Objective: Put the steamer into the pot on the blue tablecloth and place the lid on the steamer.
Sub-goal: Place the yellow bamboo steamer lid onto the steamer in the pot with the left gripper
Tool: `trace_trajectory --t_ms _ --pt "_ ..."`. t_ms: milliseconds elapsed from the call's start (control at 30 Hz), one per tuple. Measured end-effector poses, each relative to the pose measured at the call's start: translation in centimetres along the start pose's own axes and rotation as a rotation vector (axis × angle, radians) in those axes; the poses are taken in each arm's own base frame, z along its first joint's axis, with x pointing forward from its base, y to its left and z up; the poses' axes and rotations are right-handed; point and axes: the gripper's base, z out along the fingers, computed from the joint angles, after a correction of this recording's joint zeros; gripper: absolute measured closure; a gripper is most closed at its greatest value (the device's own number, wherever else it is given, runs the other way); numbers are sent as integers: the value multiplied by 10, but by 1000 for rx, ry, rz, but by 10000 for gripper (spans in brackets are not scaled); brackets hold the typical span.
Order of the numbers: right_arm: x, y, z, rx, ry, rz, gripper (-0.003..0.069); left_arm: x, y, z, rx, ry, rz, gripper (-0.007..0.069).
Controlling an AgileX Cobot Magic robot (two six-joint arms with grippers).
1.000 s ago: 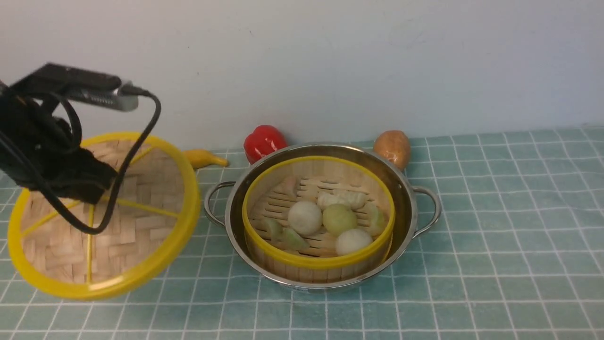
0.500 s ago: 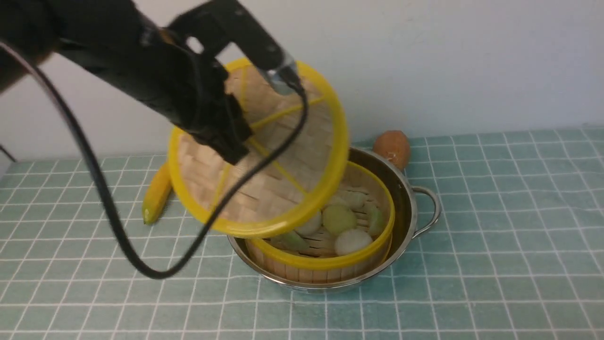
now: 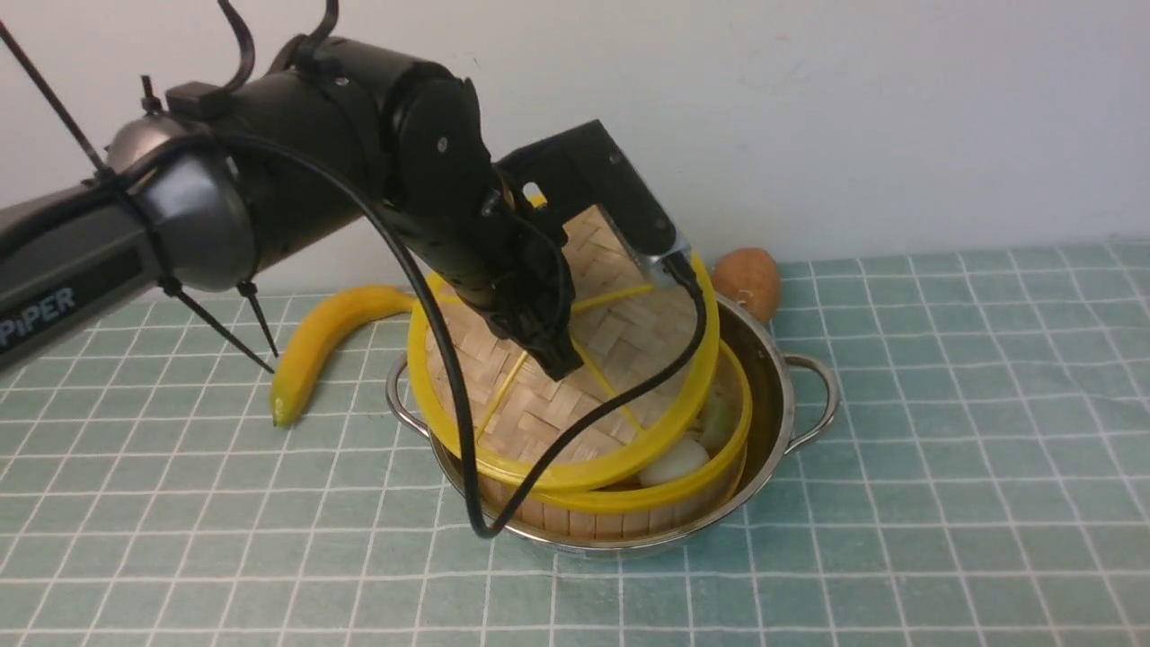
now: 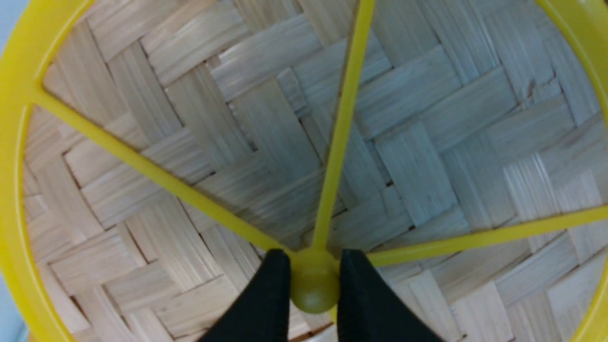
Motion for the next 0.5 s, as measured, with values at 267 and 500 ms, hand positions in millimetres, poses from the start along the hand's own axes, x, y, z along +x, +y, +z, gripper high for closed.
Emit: trace_trajectory --t_ms 267,500 --pt "0 0 0 0 0 0 419 -3 1 4 -3 -22 19 508" --pt "0 0 0 0 0 0 419 -4 1 4 -4 -40 56 508"
